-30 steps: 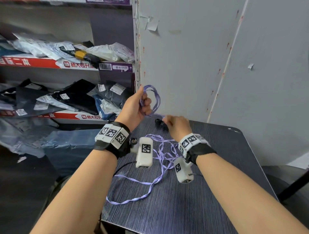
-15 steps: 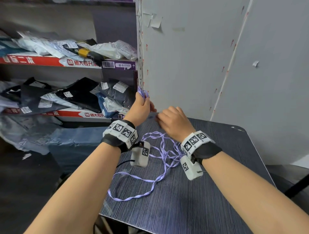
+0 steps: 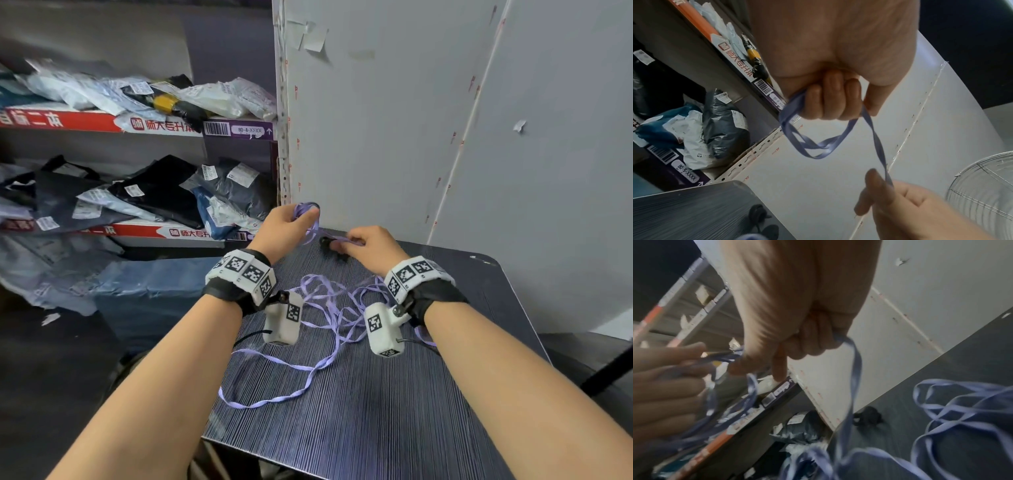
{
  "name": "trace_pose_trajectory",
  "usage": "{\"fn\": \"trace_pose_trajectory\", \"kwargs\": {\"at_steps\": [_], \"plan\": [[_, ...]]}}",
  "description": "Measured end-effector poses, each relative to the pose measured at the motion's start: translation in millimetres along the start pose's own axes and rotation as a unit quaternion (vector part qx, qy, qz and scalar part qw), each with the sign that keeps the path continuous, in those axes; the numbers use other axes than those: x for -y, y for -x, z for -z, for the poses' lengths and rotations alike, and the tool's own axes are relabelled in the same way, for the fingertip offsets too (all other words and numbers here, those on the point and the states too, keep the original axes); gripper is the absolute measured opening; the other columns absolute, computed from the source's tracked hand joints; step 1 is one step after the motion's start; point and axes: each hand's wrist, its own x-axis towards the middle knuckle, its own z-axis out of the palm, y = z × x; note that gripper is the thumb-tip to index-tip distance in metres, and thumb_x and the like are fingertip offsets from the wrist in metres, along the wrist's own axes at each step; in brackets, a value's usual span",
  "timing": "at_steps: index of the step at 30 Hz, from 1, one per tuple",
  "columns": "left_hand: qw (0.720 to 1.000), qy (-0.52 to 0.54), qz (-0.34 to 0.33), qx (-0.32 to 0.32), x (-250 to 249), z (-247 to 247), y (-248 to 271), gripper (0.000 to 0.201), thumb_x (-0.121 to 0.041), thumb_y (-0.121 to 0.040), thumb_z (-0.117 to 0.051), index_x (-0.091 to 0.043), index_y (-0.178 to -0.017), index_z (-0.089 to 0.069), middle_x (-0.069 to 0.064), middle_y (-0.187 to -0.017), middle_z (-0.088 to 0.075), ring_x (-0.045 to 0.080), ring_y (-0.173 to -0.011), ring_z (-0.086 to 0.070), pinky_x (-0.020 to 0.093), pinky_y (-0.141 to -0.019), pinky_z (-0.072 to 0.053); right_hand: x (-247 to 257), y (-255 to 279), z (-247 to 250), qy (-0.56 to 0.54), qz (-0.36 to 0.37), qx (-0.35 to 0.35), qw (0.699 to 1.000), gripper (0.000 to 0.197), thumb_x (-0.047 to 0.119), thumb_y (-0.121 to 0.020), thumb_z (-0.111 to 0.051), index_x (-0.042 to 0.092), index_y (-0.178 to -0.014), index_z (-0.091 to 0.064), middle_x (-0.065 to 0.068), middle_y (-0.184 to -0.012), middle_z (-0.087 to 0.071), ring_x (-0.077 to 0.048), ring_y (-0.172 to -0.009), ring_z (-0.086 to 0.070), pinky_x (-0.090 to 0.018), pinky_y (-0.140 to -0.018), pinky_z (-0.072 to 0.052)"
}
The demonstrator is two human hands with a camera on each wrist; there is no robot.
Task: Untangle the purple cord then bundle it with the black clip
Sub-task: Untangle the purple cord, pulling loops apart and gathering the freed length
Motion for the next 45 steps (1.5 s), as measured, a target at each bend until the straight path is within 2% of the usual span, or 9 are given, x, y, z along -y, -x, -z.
{"fn": "trace_pose_trajectory", "kwargs": {"at_steps": [6,12,18,22,26,30,34,38,45], "plan": [[0.994,0.084,0.046,0.047,3.5,-7.5,-3.3,0.034,-0.031,-0.096,-0.052,-0.016,-0.066,-0.047,-0.013,-0.039,-0.033,0.004,-0.032,-0.027,0.015,-0.037,-0.023,-1.0,-8.8,6.6,-0.045,-0.060,-0.093,0.993,0.011,0.020,-0.083,-0.063,0.021,-0.092,-0.070,0.003,-0.087,-0.065,-0.015,-0.085,-0.059,-0.024,-0.076,-0.043],[0.962,0.200,0.125,0.140,-11.1,-13.3,2.8,0.058,-0.063,-0.091,-0.035,-0.018,-0.056,-0.046,-0.010,-0.041,-0.022,0.006,-0.033,-0.015,0.013,-0.039,-0.012,24.6,-7.5,7.5,-0.298,0.042,0.084,0.950,0.060,-0.009,-0.076,-0.063,0.011,-0.131,-0.048,-0.002,-0.097,-0.059,-0.009,-0.092,-0.056,-0.016,-0.088,-0.043],[0.943,0.253,0.137,0.170,-18.5,-14.1,4.1,0.061,-0.071,-0.085,-0.029,-0.023,-0.047,-0.030,-0.010,-0.040,-0.019,0.006,-0.034,-0.013,0.019,-0.042,-0.008,22.7,-1.1,1.9,-0.405,0.002,0.083,0.910,0.033,-0.012,-0.078,-0.062,0.005,-0.107,-0.063,-0.006,-0.090,-0.069,-0.023,-0.093,-0.062,-0.040,-0.099,-0.045],[0.945,0.251,0.105,0.181,-17.2,-10.7,6.7,0.054,-0.066,-0.083,-0.037,-0.018,-0.059,-0.031,-0.011,-0.041,-0.021,0.005,-0.034,-0.016,0.023,-0.044,-0.014,16.1,-1.6,-0.7,-0.411,-0.029,0.033,0.910,0.027,-0.013,-0.080,-0.059,0.012,-0.090,-0.058,-0.011,-0.083,-0.060,-0.027,-0.084,-0.053,-0.035,-0.077,-0.047],[0.957,0.195,0.041,0.211,-13.7,-13.9,8.7,0.033,-0.038,-0.087,-0.056,-0.013,-0.067,-0.057,-0.013,-0.038,-0.027,0.005,-0.034,-0.020,0.028,-0.054,-0.025,0.5,1.0,1.6,-0.309,-0.046,-0.023,0.950,0.022,-0.007,-0.080,-0.065,0.013,-0.082,-0.055,-0.004,-0.070,-0.063,-0.006,-0.052,-0.059,-0.017,-0.054,-0.047],[0.961,0.147,0.046,0.229,-15.8,-21.8,11.3,0.044,-0.021,-0.091,-0.057,-0.019,-0.048,-0.054,-0.008,-0.038,-0.033,0.007,-0.033,-0.026,0.031,-0.053,-0.015,-8.9,-7.4,-4.8,-0.239,-0.067,-0.072,0.966,0.023,-0.007,-0.079,-0.065,0.013,-0.075,-0.056,-0.005,-0.067,-0.060,-0.006,-0.052,-0.056,-0.016,-0.051,-0.045],[0.954,0.065,0.049,0.288,-22.2,-28.8,17.7,0.031,-0.019,-0.091,-0.059,-0.015,-0.063,-0.046,0.000,-0.051,-0.035,0.007,-0.036,-0.026,0.018,-0.038,-0.017,-8.9,-20.7,-11.2,-0.142,-0.072,-0.148,0.976,0.021,0.006,-0.077,-0.072,0.019,-0.068,-0.058,-0.010,-0.079,-0.069,-0.028,-0.074,-0.066,-0.038,-0.071,-0.056],[0.961,0.013,0.051,0.272,-28.2,-24.5,17.6,0.030,-0.017,-0.090,-0.061,-0.014,-0.063,-0.048,-0.010,-0.040,-0.038,0.004,-0.033,-0.027,0.015,-0.038,-0.022,-3.0,-17.9,-9.7,-0.113,-0.057,-0.169,0.977,0.022,0.005,-0.077,-0.070,0.021,-0.067,-0.060,-0.008,-0.074,-0.068,-0.025,-0.071,-0.065,-0.037,-0.068,-0.056],[0.968,0.197,0.026,0.152,-9.7,-11.9,12.9,0.027,-0.014,-0.099,-0.044,-0.010,-0.073,-0.050,-0.010,-0.043,-0.025,0.004,-0.037,-0.020,0.015,-0.038,-0.022,14.0,7.9,-1.3,-0.176,0.011,-0.072,0.982,0.019,0.005,-0.088,-0.058,0.021,-0.089,-0.069,0.009,-0.061,-0.060,0.007,-0.043,-0.049,-0.011,-0.049,-0.038]]}}
